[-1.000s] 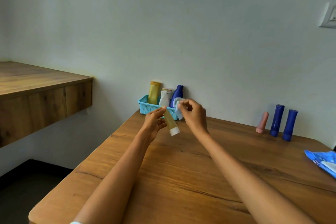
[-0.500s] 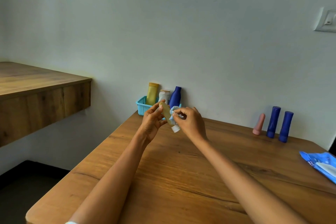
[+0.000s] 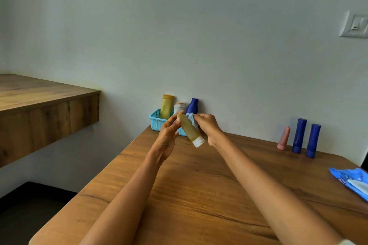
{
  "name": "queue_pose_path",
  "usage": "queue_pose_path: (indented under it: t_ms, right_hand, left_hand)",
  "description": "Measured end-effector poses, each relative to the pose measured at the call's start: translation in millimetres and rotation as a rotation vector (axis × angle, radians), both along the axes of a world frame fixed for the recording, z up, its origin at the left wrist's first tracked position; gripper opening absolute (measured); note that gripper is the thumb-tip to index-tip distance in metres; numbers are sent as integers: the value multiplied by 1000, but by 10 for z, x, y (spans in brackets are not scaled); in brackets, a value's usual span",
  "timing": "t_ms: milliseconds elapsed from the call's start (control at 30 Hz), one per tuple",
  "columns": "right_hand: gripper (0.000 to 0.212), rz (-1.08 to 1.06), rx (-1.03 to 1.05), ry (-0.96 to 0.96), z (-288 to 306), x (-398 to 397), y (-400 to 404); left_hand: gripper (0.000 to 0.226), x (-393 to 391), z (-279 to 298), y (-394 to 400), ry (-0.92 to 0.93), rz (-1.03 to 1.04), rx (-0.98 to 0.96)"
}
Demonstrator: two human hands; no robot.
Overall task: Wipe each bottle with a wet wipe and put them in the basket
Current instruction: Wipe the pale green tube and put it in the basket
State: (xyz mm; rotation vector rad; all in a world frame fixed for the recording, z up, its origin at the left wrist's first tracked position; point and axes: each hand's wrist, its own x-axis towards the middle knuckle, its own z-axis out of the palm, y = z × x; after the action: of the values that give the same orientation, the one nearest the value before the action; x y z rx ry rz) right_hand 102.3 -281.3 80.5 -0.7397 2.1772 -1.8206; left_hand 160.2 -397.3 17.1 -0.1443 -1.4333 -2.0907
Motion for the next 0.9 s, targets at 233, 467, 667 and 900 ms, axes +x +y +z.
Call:
queue_pose_path:
  t_ms: [233,467,667,900]
  right_hand:
    - [14,122,241,-20,-168,-108,222]
    - [24,-53,61,48,-191,-249,358]
    - [21,56,45,254,-78,-63,88]
    - [30,-16,77,736,-409,87,97]
  left_hand:
    - [62,67,17,-35,48,63,34]
    - [46,51,2,66,-3,-9,57]
    - [35,11,11,100,-20,1,-38]
    - [36,12,-29,14,13,56,7]
